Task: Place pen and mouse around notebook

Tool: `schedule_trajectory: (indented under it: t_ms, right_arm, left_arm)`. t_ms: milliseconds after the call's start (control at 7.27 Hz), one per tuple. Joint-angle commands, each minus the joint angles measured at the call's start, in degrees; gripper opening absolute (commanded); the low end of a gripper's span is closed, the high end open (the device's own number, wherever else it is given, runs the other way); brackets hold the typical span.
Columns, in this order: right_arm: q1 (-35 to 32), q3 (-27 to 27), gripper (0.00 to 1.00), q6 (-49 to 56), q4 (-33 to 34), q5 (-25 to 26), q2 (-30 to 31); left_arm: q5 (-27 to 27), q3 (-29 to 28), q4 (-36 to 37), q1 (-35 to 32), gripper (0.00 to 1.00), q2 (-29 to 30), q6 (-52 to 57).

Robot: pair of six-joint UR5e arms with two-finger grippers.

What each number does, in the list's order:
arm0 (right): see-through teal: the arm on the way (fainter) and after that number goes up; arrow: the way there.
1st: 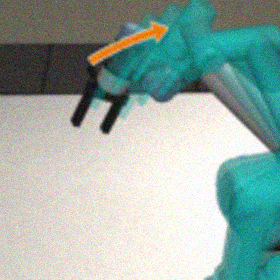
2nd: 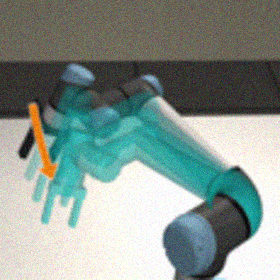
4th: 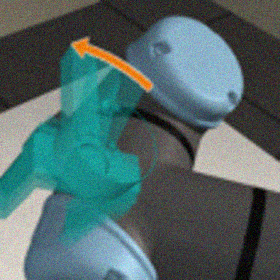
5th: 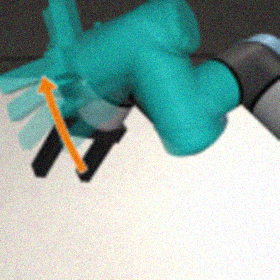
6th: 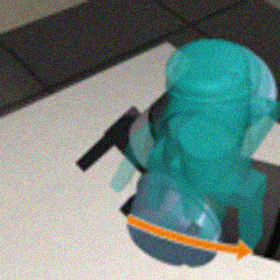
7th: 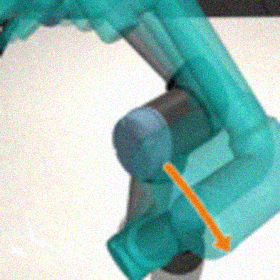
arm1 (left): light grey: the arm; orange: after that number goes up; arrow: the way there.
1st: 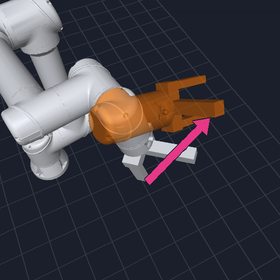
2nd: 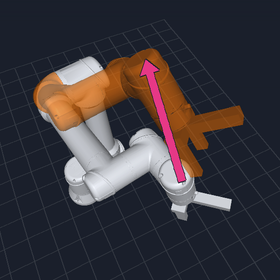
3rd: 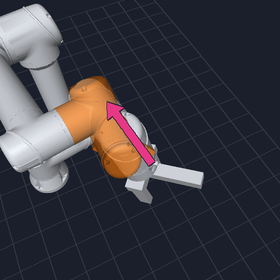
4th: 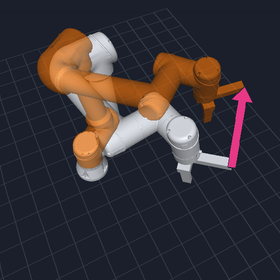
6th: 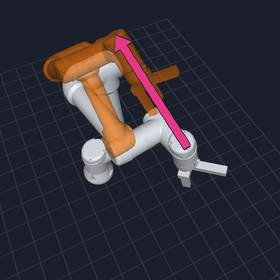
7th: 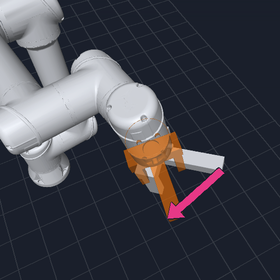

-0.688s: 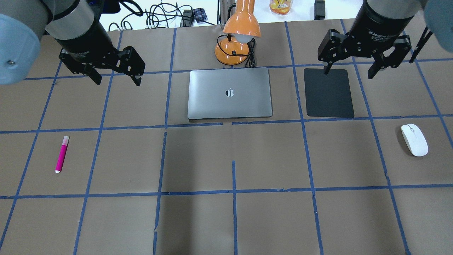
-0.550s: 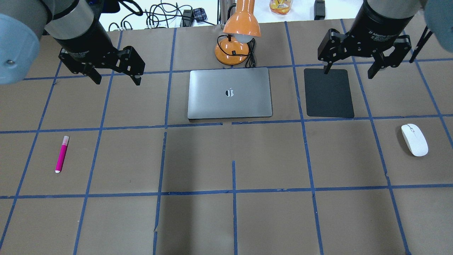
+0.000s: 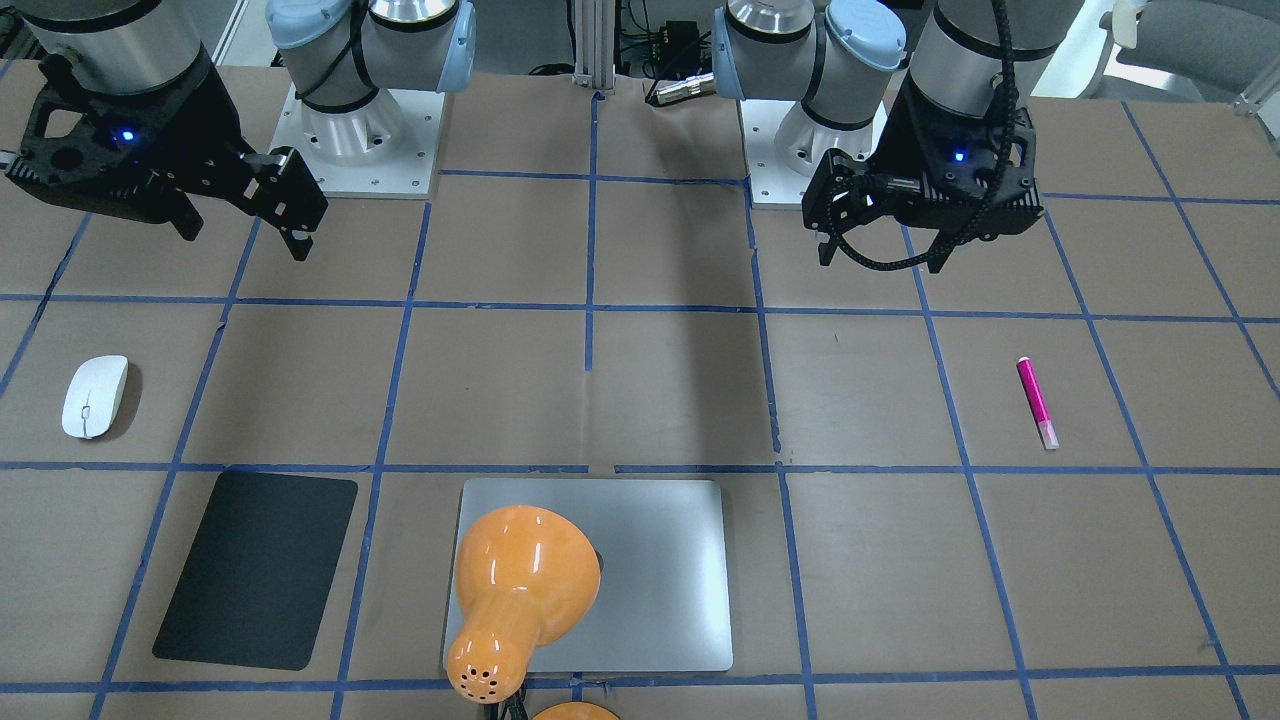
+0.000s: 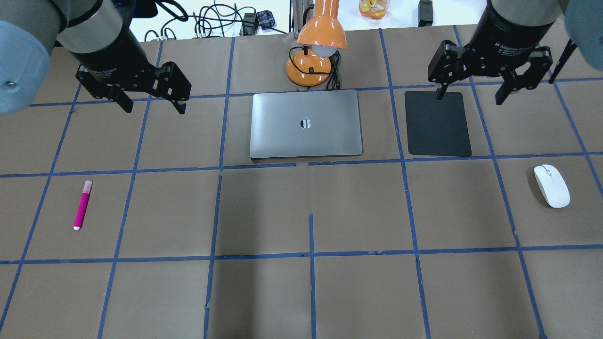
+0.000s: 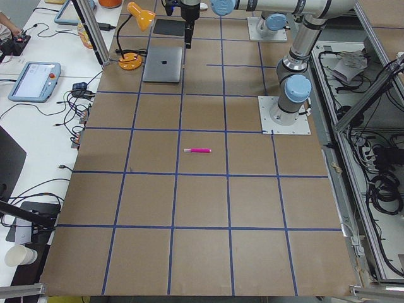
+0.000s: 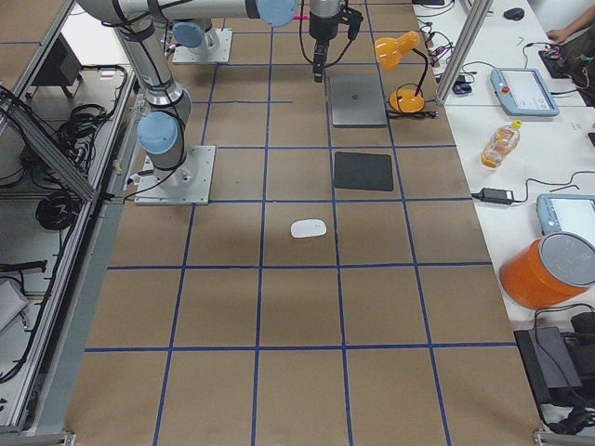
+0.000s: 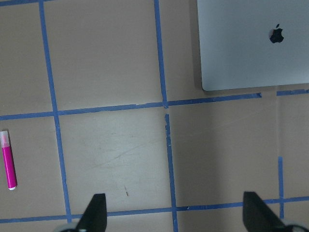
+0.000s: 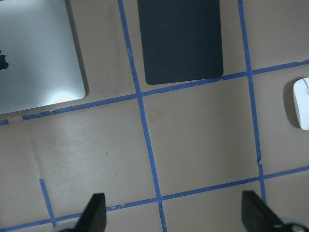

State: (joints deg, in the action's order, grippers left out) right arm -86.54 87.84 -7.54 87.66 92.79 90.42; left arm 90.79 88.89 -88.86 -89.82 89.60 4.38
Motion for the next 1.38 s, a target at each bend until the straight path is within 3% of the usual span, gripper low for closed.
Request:
schedule_trajectory:
  t_ms: [0, 275, 550, 825, 1100, 1238]
  right_arm:
    - [7.6, 0.6, 1.00, 5.6, 0.1, 1.9, -0.3]
    - [17.1, 0.9, 1.00, 17.9, 1.4, 0.7, -2.4]
    - [21.5, 1.8, 1.00, 23.7, 4.4, 0.0, -5.3]
    - [26.5, 3.0, 1.00, 31.8, 4.6, -0.2, -6.9]
    - [30.5, 9.3, 1.00, 33.6, 12.6, -0.1, -7.0]
    - [30.7, 13.0, 1.00, 38.5, 17.3, -0.1, -7.1]
  left_arm:
    - [-0.1, 0.1, 0.1, 0.7, 1.00, 0.1, 0.2]
    - [-0.3, 2.2, 0.3, 7.2, 1.00, 0.3, 4.5]
    - [-0.7, 8.3, 6.6, 17.2, 1.00, 0.4, 18.8]
    - [-0.8, 16.3, 18.1, 26.1, 1.00, 2.4, 31.9]
    - [-1.5, 25.6, 33.6, 35.3, 1.00, 7.1, 44.2]
    - [-3.4, 29.4, 41.4, 37.0, 1.00, 10.7, 44.9]
